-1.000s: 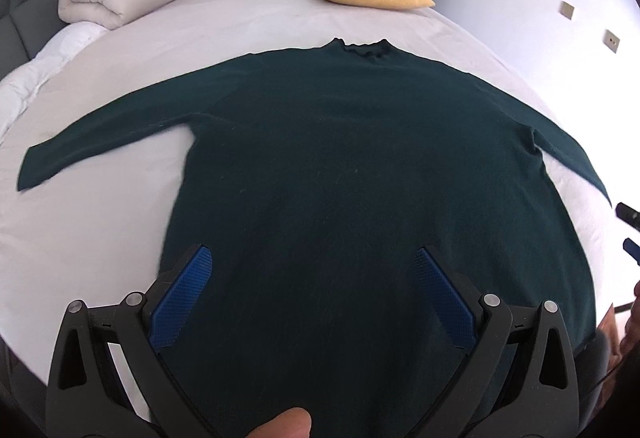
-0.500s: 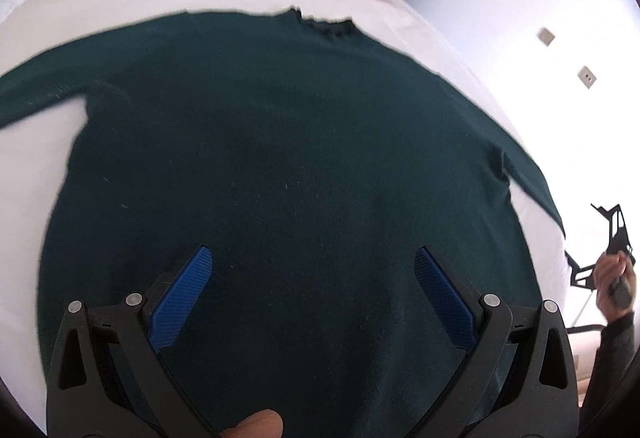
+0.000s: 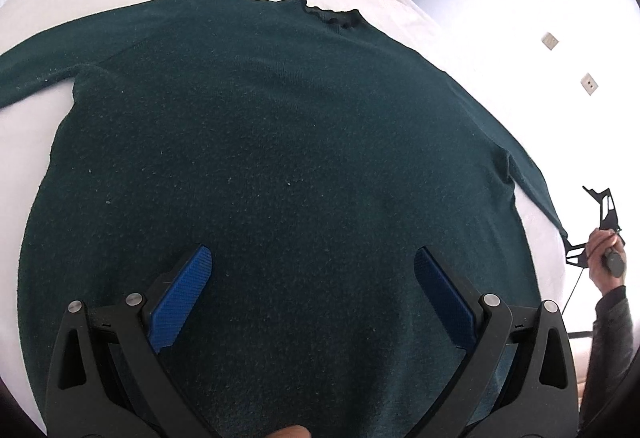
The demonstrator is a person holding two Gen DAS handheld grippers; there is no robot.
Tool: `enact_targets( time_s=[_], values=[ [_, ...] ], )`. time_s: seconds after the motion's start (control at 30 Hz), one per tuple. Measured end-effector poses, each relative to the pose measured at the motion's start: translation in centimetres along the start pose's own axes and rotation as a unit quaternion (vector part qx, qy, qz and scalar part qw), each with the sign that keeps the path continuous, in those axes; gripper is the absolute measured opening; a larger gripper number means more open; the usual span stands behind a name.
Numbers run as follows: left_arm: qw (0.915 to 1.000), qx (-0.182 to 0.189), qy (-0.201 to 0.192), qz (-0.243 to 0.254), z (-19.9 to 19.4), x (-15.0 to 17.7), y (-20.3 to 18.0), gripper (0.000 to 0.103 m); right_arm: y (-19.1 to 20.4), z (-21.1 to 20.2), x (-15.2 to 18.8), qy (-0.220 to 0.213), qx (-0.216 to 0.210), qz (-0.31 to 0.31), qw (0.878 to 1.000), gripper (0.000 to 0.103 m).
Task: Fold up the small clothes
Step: 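Grasp the sweater sleeve cuff with the right gripper and lift it, then fold the sleeve across the body with the right gripper while the left gripper grasps the side edge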
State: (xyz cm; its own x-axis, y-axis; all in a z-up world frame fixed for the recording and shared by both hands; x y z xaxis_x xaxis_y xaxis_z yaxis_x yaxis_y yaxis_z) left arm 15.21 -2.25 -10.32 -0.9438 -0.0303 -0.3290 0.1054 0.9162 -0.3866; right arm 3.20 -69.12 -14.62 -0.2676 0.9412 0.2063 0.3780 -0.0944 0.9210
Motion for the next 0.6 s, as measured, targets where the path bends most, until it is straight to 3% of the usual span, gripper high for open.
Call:
enact_targets(
  time_s=[0.1, 0.2, 0.3, 0.37, 0.47, 0.6],
  values=[
    [0.9999, 0.014, 0.001, -0.007, -0.2, -0.2, 0.4, 0.103, -0.5, -0.1, -0.3, -0.025, -0.031, 0.001, 0.999, 0.094],
    [0.9997, 0.023, 0.004, -0.009, -0.3, -0.6, 0.7, 0.103, -1.1, -0.2, -0.9, -0.047, -0.041, 0.008, 0.998, 0.078],
    [0.9995, 0.031, 0.003, -0.009, -0.4, -0.8, 0.9, 0.103, -1.8, 0.1, -1.5, -0.051, -0.041, 0.007, 0.998, 0.053],
    [0.9993, 0.036, 0.002, -0.009, -0.6, -1.0, 1.1, 0.103, -1.7, 0.8, -1.5, -0.05, -0.024, 0.0, 0.998, 0.033],
    [0.9987, 0.048, -0.001, -0.016, -0.8, -1.5, 1.6, 0.103, -1.3, 1.1, -1.2, -0.066, 0.006, -0.014, 0.998, 0.016],
    [0.9971, 0.068, -0.012, -0.031, -1.5, -2.3, 2.6, 0.103, 2.6, 2.1, 0.8, -0.089, 0.062, -0.086, 0.99, 0.012]
  ],
)
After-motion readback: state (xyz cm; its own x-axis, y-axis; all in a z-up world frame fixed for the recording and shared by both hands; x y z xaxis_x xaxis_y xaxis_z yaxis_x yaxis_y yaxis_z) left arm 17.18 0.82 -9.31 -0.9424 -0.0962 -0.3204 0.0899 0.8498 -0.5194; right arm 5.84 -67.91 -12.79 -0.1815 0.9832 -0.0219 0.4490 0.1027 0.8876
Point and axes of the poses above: each gripper's, at about its wrist camera, not at the fingertips, and z roughly the way its jaws point, y to its left, x to its underside, the point moved 1 cm from there along z, roughly the way its jaws point, and after that the axes turned 11 degrees about y, right-handed, at the moved point
